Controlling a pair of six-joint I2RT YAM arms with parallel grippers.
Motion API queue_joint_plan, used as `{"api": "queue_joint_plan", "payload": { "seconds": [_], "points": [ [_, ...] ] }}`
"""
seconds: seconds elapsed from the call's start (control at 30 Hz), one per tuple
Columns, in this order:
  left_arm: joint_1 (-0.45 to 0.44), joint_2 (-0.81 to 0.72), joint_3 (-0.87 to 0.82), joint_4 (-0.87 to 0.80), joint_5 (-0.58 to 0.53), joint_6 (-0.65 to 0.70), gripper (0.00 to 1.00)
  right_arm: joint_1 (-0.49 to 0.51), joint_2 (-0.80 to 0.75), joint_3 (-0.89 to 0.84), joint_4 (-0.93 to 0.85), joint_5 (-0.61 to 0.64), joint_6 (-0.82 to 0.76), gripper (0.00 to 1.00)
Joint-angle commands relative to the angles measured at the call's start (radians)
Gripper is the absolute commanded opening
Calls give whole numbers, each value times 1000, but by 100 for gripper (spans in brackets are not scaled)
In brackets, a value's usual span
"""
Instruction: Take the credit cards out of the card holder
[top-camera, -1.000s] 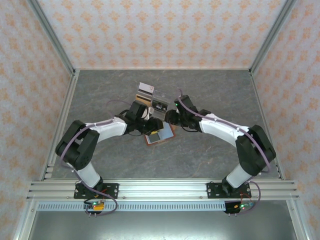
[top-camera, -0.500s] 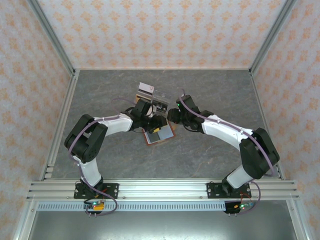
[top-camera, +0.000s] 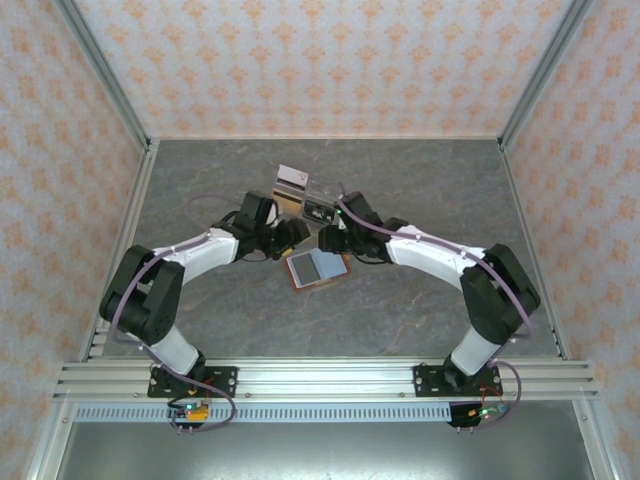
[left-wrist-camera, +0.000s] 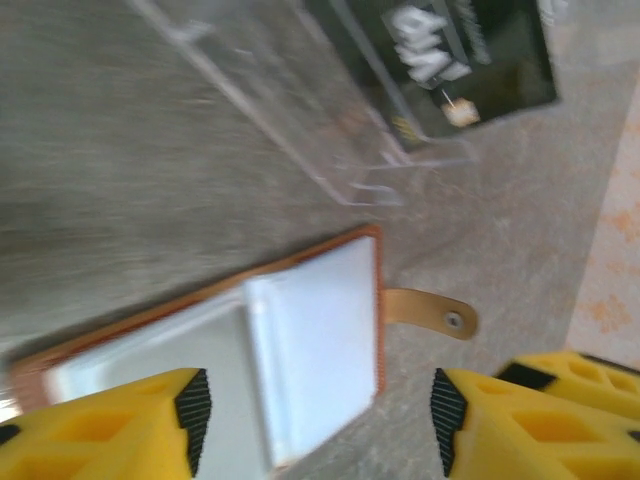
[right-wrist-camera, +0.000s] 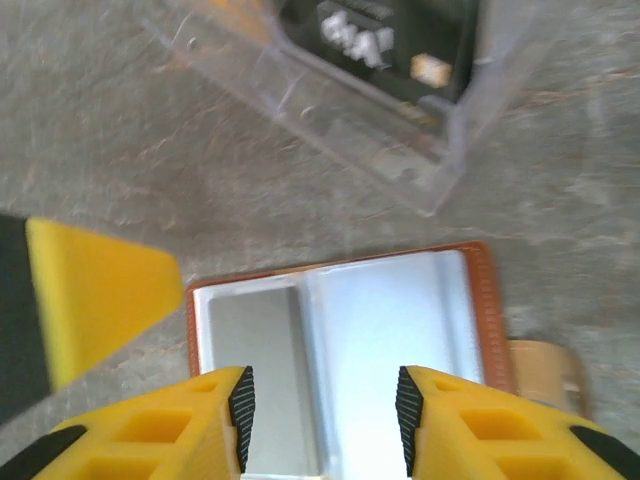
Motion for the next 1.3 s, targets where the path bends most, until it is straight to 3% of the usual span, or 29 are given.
{"api": "queue_joint_plan", "payload": {
  "seconds": [0.0, 0.57, 1.27],
  "points": [
    [30, -46, -65, -60, -52, 8, 57, 43, 74, 92, -98, -7, -73, 43],
    [24, -90, -152, -16, -21, -31, 40, 64, 334, 265, -336, -13, -121, 39],
    [-27, -12, -135, 30, -14, -50, 35, 52, 423, 288, -378, 61, -75, 22]
  ]
}}
